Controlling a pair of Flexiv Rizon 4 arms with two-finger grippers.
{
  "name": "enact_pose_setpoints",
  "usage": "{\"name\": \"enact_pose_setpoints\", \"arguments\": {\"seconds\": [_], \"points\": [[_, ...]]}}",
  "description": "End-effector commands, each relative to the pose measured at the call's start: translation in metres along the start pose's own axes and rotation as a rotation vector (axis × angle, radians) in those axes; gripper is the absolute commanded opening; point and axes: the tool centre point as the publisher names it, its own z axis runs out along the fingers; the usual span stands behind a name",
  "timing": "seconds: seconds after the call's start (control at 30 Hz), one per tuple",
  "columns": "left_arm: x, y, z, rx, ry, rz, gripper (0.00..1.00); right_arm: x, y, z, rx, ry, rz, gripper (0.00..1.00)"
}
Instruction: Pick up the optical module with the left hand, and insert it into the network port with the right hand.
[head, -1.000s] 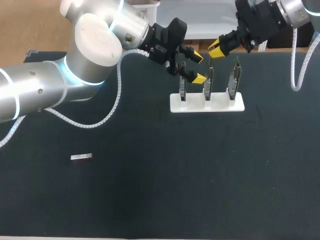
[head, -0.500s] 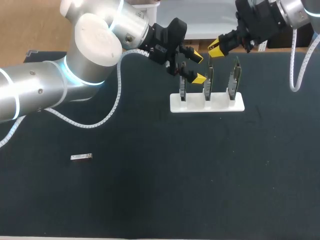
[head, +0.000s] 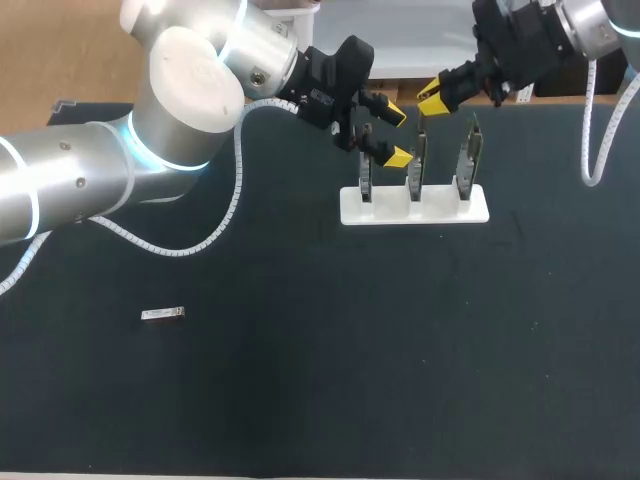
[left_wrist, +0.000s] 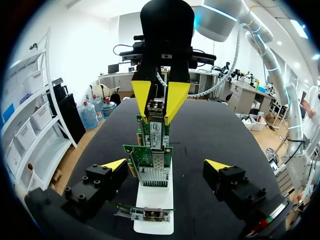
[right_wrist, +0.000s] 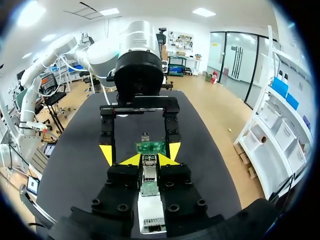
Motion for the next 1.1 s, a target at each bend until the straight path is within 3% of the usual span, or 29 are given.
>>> {"name": "enact_pose_setpoints", "arguments": {"seconds": [0.03, 1.1], "points": [[-0.0008, 0.0007, 0.0004, 0.0, 0.004, -0.002, 1.0, 0.0004, 0.001, 0.0001, 0.0, 0.0, 0.001, 0.0], [-0.0008, 0.0007, 0.0004, 0.0, 0.004, -0.002, 1.0, -0.0021, 0.002, -0.0033, -0.043, -0.003, -0.021, 0.0]]}}
